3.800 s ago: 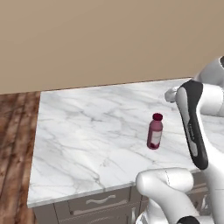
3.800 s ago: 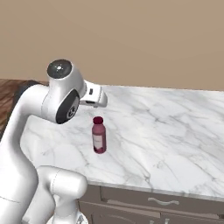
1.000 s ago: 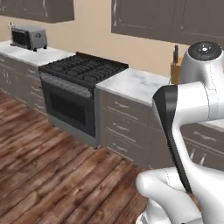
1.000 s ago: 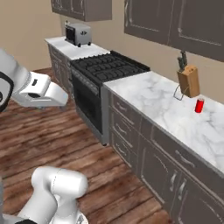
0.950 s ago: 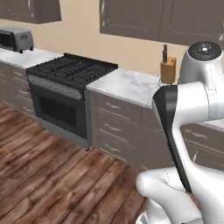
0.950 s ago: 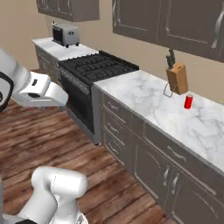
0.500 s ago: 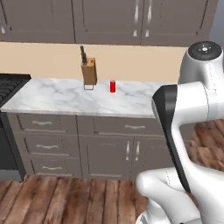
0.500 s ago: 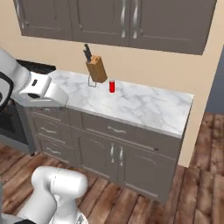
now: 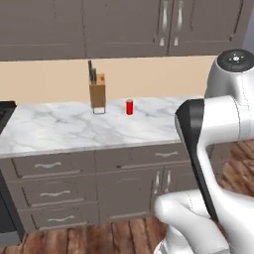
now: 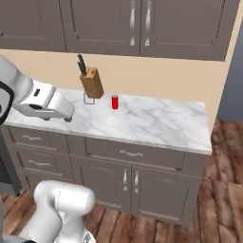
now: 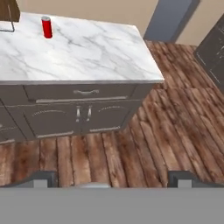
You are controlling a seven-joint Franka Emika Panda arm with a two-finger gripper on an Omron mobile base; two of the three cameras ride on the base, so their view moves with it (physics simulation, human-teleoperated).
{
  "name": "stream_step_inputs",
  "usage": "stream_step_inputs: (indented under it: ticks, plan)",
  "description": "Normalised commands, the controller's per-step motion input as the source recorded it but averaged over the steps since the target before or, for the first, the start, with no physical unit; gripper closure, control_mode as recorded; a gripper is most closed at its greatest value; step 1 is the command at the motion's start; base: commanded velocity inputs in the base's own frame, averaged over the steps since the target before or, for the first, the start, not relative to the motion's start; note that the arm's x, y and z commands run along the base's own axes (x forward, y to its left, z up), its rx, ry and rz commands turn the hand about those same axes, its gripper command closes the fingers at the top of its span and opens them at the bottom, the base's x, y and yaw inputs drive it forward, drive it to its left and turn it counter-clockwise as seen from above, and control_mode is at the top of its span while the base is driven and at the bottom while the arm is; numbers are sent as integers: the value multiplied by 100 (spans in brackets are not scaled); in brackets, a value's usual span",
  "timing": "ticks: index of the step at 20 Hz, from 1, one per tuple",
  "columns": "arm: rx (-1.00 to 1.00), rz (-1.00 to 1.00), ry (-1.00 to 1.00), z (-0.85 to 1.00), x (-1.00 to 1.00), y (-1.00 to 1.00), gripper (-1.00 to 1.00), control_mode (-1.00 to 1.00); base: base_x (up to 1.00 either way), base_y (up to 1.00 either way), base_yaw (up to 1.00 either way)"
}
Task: Move the drinks to the dining counter.
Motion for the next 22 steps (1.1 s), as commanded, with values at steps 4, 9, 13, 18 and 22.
stream_step_inputs:
  ticks: [4,9,13,18,22]
  plan:
    - [0,0,0,0,0,0,-100,100,100,77,-33]
    - [0,0,0,0,0,0,-100,100,100,20,-19]
    - [0,0,0,0,0,0,-100,100,100,-1,-3]
    - [0,0,0,0,0,0,-100,100,100,0,13]
    - [0,0,0,0,0,0,-100,100,75,-4,32]
